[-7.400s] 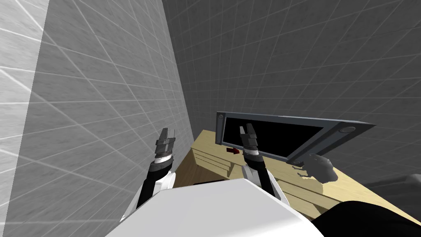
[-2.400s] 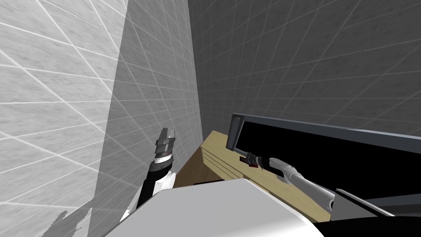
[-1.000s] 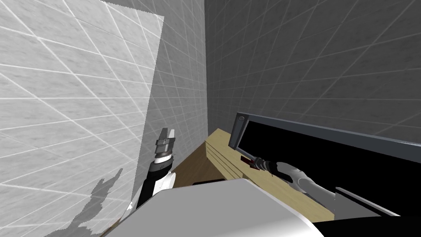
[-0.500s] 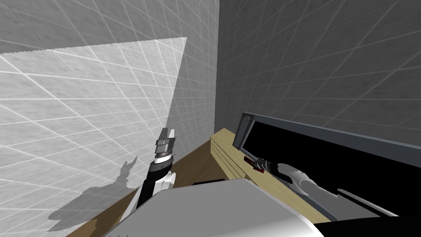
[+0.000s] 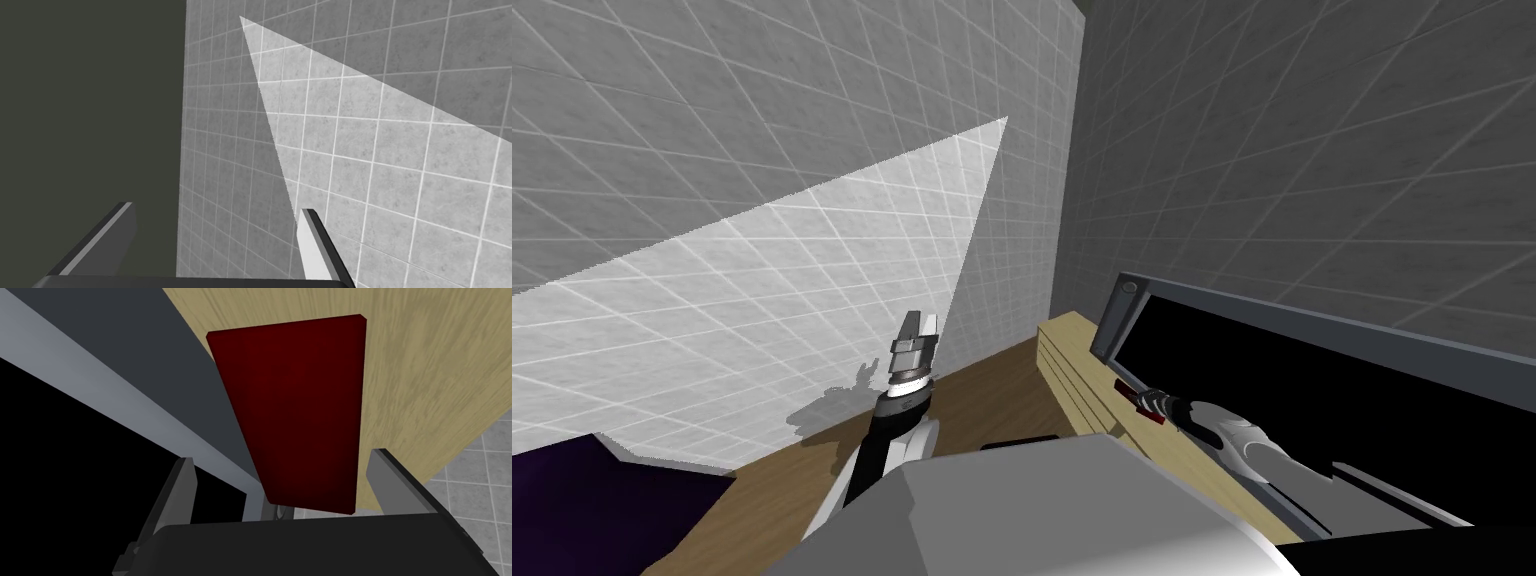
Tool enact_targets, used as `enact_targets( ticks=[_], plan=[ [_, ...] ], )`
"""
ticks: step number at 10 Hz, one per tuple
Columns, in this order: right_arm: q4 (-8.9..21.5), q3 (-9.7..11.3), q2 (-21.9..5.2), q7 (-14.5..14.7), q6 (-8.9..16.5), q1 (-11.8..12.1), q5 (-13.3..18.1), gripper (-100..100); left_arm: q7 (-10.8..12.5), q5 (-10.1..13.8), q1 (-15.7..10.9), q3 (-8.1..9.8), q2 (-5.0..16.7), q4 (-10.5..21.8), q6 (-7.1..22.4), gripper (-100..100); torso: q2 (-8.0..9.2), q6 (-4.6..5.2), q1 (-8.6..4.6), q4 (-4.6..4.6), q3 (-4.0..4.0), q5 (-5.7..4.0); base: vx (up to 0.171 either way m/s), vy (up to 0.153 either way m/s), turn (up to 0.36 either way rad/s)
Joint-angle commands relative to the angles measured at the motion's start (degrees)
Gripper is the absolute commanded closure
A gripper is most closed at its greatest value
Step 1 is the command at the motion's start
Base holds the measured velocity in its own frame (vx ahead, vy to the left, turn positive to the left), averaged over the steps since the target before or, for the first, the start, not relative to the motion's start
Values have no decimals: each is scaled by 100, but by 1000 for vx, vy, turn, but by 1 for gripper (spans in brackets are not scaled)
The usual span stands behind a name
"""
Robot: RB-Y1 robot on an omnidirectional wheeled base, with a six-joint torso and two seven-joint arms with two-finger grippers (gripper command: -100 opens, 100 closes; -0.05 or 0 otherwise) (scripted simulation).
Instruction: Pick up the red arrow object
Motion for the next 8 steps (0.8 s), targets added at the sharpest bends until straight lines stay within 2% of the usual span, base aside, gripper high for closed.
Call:
enact_targets(
  ticks=[1, 2, 3, 4, 5, 8],
  plan=[
    [-23, 9, 4, -138, 163, 24, -31, -100, 0, 0, 0, 0, 0, 0, 0, 0, 0, 0, 0, 0, 0, 0, -150, -14, 233],
    [8, 9, 24, -345, 382, 47, -97, -100, 0, 0, 1, 0, 0, 0, 0, 0, -9, 6, 3, -1, -4, 0, -180, 9, 351],
    [8, 9, 24, -345, 391, 47, -97, -100, 0, 0, 0, 0, 0, 0, 0, 0, -2, 0, 10, -1, -1, 1, -150, 5, 346],
    [13, 18, 24, -313, 347, 30, -85, -100, 0, 0, 1, 0, 0, 0, 0, 0, -11, 3, 8, -1, -5, 2, -50, -2, 54],
    [7, 20, 23, -332, 368, 31, -87, 100, 0, 0, 3, 1, 0, 0, 0, 0, -37, 10, 3, -7, -20, 0, -11, 0, -12],
    [5, 19, 21, -329, 362, 31, -86, 100, 0, 0, 4, 1, 0, 0, -1, 0, -70, 8, -4, -17, -40, -5, -2, -1, 1]
  ],
)
